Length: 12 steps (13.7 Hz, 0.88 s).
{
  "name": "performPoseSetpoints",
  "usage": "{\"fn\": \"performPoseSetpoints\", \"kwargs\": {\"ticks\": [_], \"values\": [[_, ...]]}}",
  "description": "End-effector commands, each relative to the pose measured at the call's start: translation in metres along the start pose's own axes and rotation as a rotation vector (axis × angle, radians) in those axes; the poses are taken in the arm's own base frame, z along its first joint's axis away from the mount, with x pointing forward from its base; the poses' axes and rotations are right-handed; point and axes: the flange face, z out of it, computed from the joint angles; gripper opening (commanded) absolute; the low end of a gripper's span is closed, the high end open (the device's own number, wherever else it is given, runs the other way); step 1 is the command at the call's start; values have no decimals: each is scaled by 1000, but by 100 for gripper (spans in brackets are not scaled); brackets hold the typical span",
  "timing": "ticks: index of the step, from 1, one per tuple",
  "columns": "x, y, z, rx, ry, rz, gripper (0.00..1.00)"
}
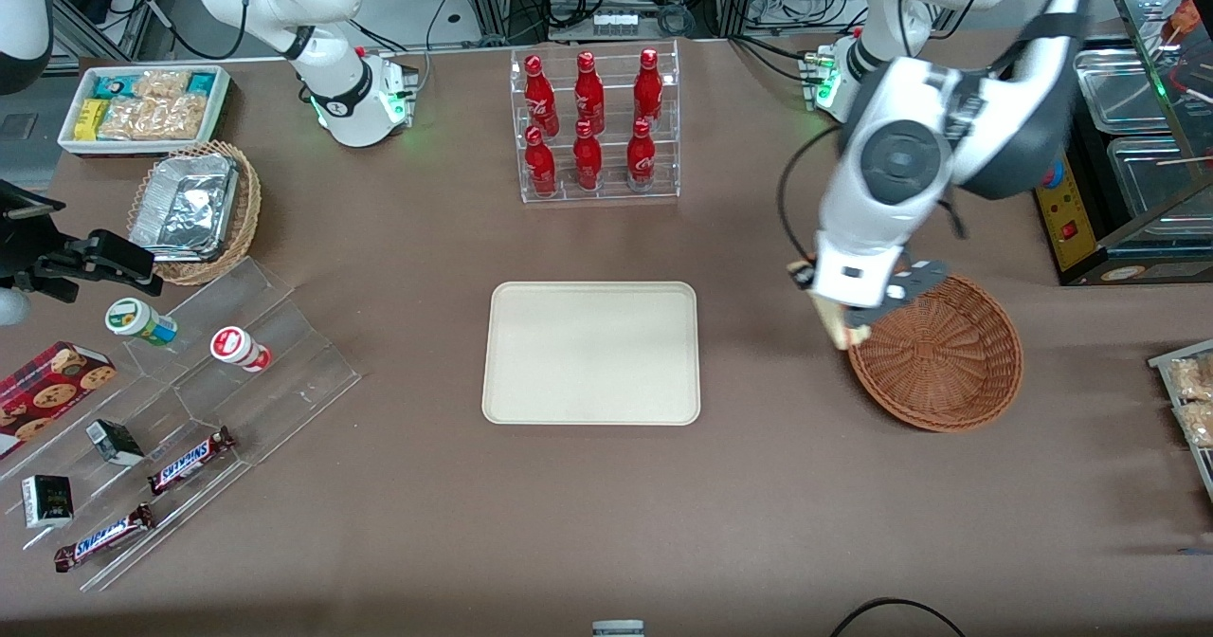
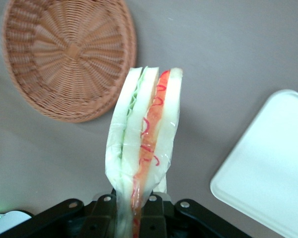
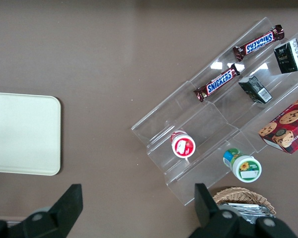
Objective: Place sandwich from basket to tray
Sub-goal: 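Lift the sandwich with the left gripper and carry it toward the cream tray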
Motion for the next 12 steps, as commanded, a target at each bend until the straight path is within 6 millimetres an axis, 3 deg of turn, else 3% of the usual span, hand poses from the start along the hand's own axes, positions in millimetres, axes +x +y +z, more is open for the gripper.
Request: {"fn": "performPoseSetpoints", "kwargs": {"ticks": [1, 3, 7, 10, 12], "values": [[-15, 60, 6, -54, 3, 53, 13], [-27, 94, 21, -90, 29, 101, 13], [-54, 150, 70, -83, 46, 190, 13], [-57, 177, 105, -120, 70, 206, 13], [-57, 181, 120, -88, 102, 239, 13]]}}
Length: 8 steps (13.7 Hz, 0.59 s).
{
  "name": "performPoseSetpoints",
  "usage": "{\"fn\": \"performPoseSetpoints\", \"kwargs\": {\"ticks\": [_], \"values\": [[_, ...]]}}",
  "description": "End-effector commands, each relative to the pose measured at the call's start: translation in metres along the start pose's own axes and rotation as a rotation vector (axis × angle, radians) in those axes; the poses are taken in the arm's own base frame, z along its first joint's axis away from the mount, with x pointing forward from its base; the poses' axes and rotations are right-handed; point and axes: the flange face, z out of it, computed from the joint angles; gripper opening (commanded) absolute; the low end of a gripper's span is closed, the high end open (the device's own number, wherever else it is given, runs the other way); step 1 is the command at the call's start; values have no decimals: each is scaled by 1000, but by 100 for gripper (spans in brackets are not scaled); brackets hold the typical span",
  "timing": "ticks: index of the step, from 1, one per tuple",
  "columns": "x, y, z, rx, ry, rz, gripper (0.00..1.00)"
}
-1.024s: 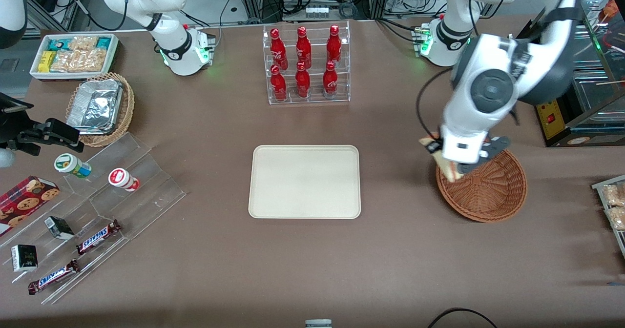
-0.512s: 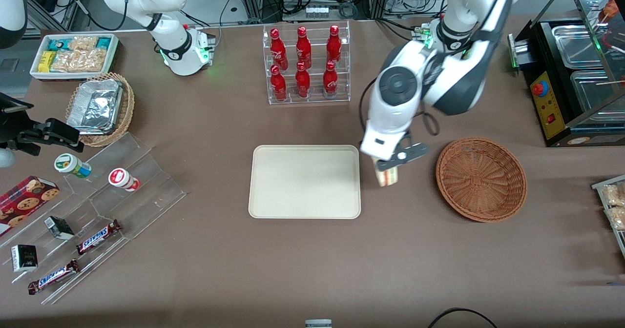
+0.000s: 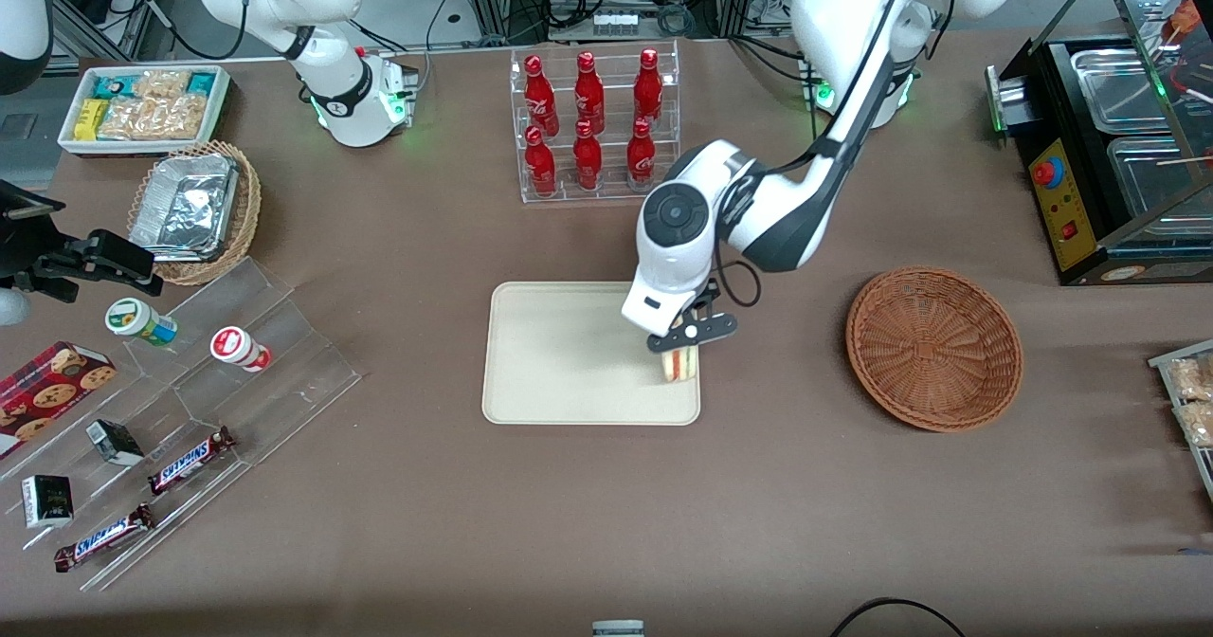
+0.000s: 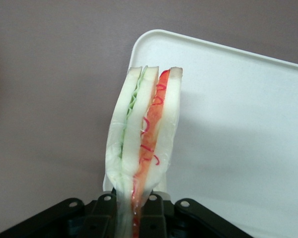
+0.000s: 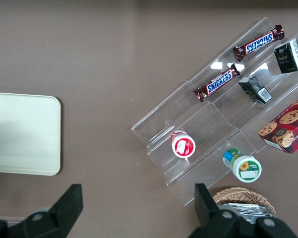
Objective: Place sandwich from basket to tray
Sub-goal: 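Lower the sandwich onto the tray and open the left gripper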
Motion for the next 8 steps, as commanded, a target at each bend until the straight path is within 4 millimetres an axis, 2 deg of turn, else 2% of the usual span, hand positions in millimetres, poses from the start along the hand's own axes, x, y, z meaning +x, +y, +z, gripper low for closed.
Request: {"fn": "performPoseSetpoints", "kwargs": {"ticks": [1, 4, 5, 6, 8], "values": [[1, 14, 8, 16, 37, 48, 13], [0, 25, 36, -13, 48, 60, 13], [-5, 29, 40, -10, 56, 77, 13], [-21, 41, 42, -4, 64, 113, 13], [-25, 45, 52, 4, 59, 123, 13]]}}
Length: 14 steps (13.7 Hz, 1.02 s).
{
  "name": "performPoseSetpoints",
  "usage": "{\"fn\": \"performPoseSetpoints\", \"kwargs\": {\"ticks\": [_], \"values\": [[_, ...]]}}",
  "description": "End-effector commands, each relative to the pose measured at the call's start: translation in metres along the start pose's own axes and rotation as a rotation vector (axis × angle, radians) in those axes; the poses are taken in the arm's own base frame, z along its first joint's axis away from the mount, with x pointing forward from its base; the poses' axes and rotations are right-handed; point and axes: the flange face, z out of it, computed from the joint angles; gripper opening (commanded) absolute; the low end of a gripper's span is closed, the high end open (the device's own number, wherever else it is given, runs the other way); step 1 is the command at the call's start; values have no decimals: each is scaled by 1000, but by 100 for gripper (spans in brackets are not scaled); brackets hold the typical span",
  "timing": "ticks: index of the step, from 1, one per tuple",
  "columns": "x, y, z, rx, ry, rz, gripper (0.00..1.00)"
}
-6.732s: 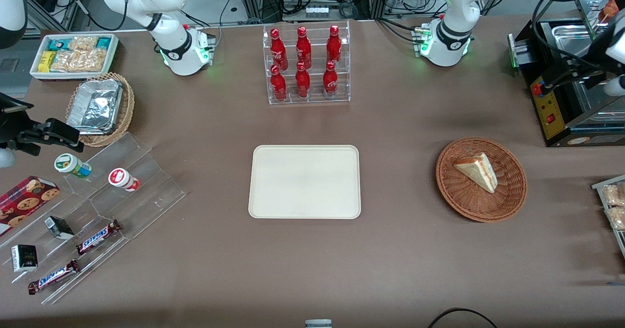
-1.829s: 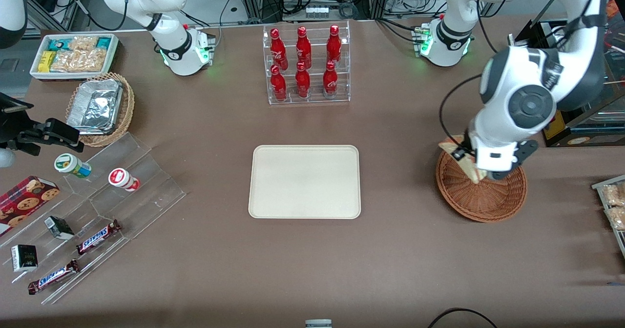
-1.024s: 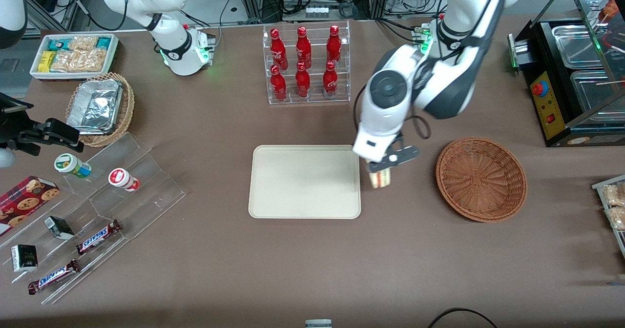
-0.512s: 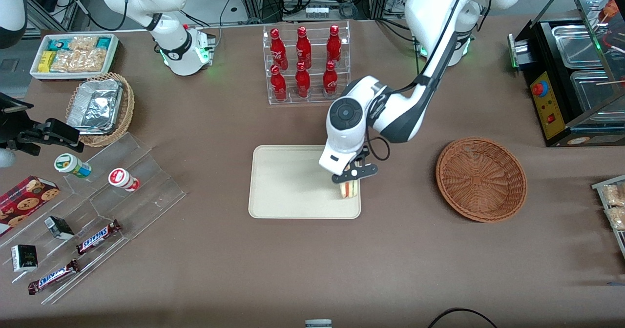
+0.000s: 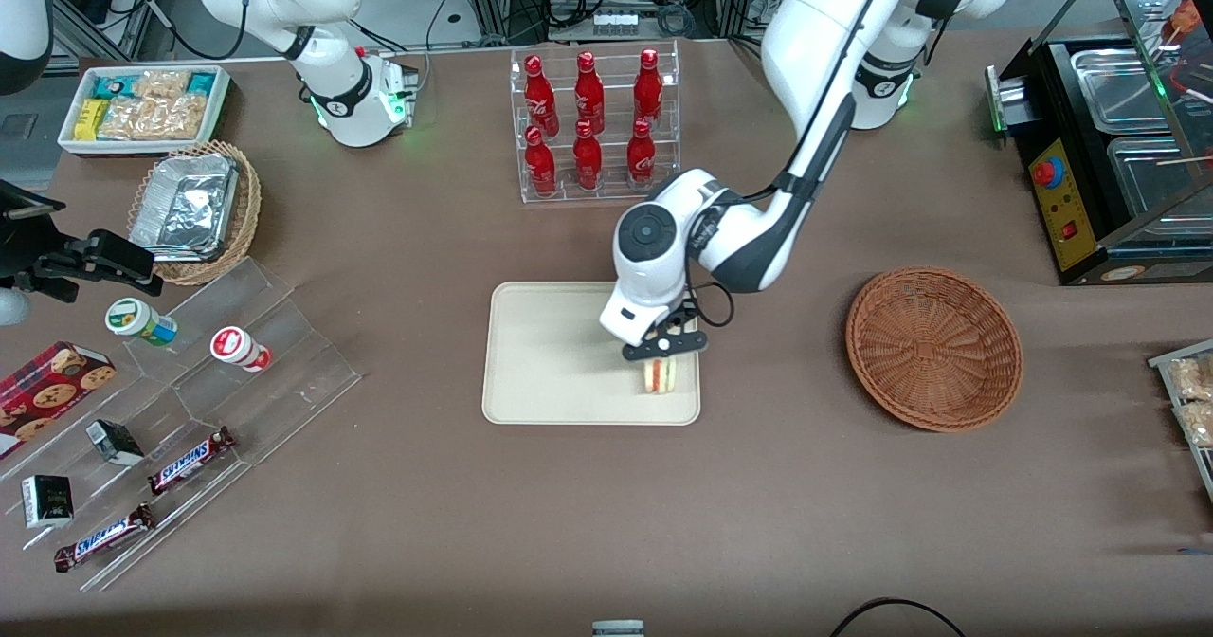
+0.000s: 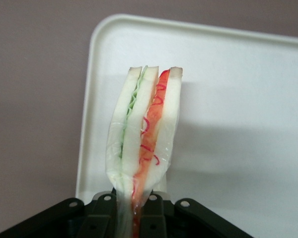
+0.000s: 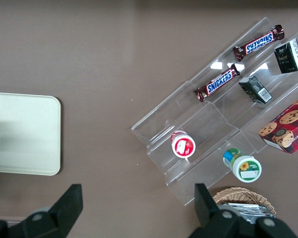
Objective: Place sandwich from basket to tray
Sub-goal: 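Lower the sandwich onto the tray and open the left gripper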
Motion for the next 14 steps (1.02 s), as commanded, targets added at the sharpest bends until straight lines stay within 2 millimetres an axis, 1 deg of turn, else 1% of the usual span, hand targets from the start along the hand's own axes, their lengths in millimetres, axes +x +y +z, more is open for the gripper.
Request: {"fn": "performPoseSetpoints", "kwargs": {"ticks": [1, 2, 4, 5, 6, 7, 8, 10, 12, 14], "values": [[-3, 16, 9, 7, 16, 28, 13], [-7, 19, 17, 16, 10, 36, 14], [-12, 22, 17, 32, 23, 55, 16], [-14, 24, 15, 39, 33, 67, 25], [-14, 24, 17, 41, 33, 70, 59], [-13, 23, 18, 43, 34, 70, 98], [-12, 22, 14, 42, 40, 67, 100], [-3, 14, -4, 33, 42, 34, 100], [17, -4, -32, 16, 48, -12, 100], [16, -10, -66, 0, 36, -35, 100]]}}
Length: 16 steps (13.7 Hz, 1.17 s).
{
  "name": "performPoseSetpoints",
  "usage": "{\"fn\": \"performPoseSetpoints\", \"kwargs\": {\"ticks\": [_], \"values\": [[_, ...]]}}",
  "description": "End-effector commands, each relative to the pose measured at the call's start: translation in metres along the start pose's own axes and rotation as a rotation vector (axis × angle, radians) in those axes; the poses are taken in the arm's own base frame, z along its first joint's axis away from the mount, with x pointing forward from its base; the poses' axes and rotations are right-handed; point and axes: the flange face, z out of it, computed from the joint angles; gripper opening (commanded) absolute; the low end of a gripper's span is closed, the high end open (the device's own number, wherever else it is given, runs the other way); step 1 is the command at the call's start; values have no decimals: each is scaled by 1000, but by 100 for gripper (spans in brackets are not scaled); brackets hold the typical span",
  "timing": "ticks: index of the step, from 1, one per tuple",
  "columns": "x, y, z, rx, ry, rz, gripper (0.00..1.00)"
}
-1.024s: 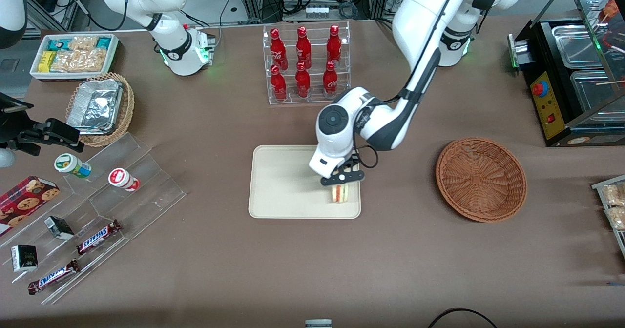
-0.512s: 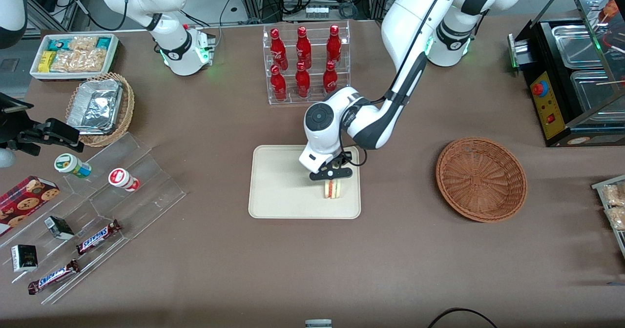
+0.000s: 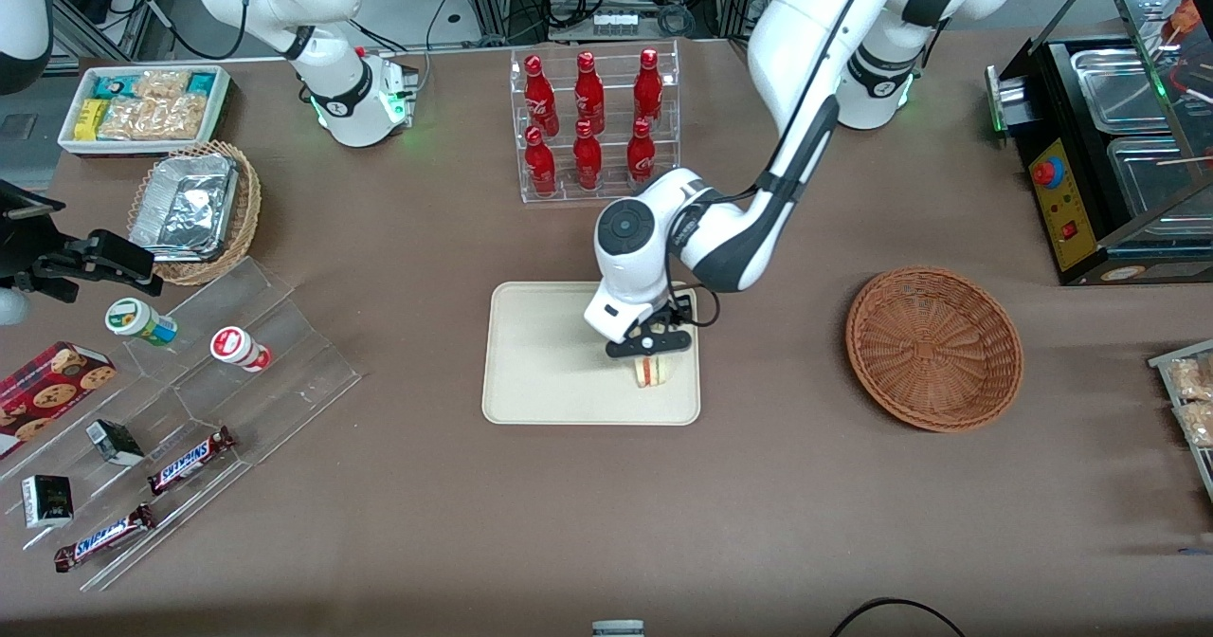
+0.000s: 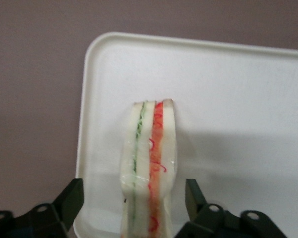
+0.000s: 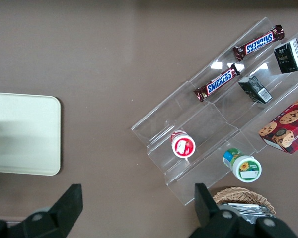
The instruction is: Place sandwich from basket to tray
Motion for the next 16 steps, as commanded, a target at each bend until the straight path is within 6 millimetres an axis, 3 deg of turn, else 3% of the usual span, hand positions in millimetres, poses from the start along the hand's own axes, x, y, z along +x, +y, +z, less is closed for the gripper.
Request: {"fn": "performPoseSetpoints", "kwargs": {"ticks": [1, 5, 7, 10, 15, 16], "values": [[0, -14, -59, -14, -22, -46, 100], [3, -46, -144, -14, -3, -145, 100], [9, -76, -190, -9, 8, -188, 100], [17, -145, -259, 13, 5, -238, 100], [32, -244, -308, 47, -44, -217, 100], [43, -272, -315, 35, -41, -209, 100]]}}
